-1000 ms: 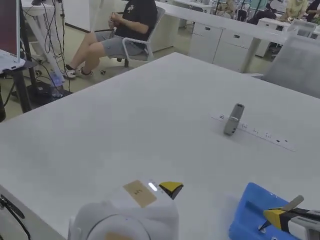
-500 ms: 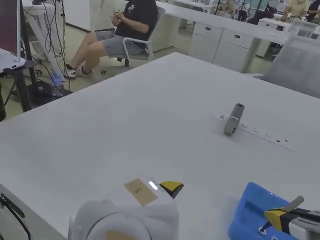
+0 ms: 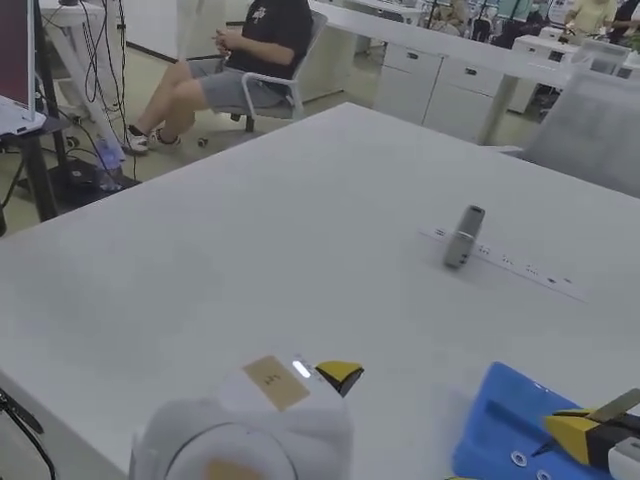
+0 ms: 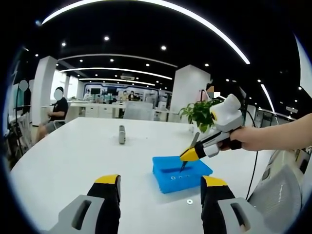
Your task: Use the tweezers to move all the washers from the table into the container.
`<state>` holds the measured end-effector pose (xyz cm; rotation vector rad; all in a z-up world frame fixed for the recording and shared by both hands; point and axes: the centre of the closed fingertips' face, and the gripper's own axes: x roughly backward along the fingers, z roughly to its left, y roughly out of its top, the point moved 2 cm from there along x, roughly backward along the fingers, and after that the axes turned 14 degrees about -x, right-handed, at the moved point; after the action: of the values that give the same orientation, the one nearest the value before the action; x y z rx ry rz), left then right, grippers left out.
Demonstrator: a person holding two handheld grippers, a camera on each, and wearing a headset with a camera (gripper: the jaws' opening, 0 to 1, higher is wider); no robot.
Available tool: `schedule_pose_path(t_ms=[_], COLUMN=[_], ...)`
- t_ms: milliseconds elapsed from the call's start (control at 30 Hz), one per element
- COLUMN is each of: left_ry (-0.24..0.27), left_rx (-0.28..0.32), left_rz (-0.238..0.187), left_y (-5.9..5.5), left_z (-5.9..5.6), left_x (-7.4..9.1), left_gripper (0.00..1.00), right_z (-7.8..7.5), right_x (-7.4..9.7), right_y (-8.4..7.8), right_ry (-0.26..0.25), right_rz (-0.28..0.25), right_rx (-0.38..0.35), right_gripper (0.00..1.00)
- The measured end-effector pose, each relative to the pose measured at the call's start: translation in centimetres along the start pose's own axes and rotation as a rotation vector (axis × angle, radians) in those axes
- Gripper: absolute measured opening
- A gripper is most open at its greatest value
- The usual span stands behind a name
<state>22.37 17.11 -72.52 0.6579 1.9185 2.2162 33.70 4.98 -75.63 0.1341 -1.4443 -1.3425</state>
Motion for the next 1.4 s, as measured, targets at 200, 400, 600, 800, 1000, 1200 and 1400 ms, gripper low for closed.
schedule_pose_path(t_ms=[200,400,600,800,1000,1200,1400], left_ry=[-0.005,-0.007,-0.01,-0.014,-0.011,-0.015,-0.015], left_rx=[-0.001,-0.005,-0.008,-0.011,-0.011,-0.013,-0.013], left_rz=[0.005,0.009,0.013,0.018,0.02,0.025,0.024], left_y=[-0.1,-0.1,-0.2,-0.3,-0.3,-0.4,-0.4], left_z=[-0.1,-0.1,-0.2,-0.3,-0.2,-0.3,-0.3], left_x=[0.0,0.0,-0.1,-0.1,-0.1,-0.1,-0.1], left_gripper=[0.66,0.65,0.65,0.64,0.63,0.62,0.62], right_z=[1.0,3.2,4.5,4.6,4.4,4.0,3.6], right_x=[1.3,1.6,0.9,-0.1,-0.8,-1.2,-1.0], right_y=[-0.3,-1.3,-2.8,-4.5,-5.6,-6.1,-6.4], right_ry=[0.022,0.063,0.096,0.104,0.104,0.1,0.091], right_rz=[-0.017,-0.007,0.017,0.058,0.077,0.086,0.086], right_rx=[-0.024,-0.042,-0.067,-0.078,-0.1,-0.119,-0.134], right_gripper=[0.04,0.04,0.04,0.04,0.04,0.04,0.04])
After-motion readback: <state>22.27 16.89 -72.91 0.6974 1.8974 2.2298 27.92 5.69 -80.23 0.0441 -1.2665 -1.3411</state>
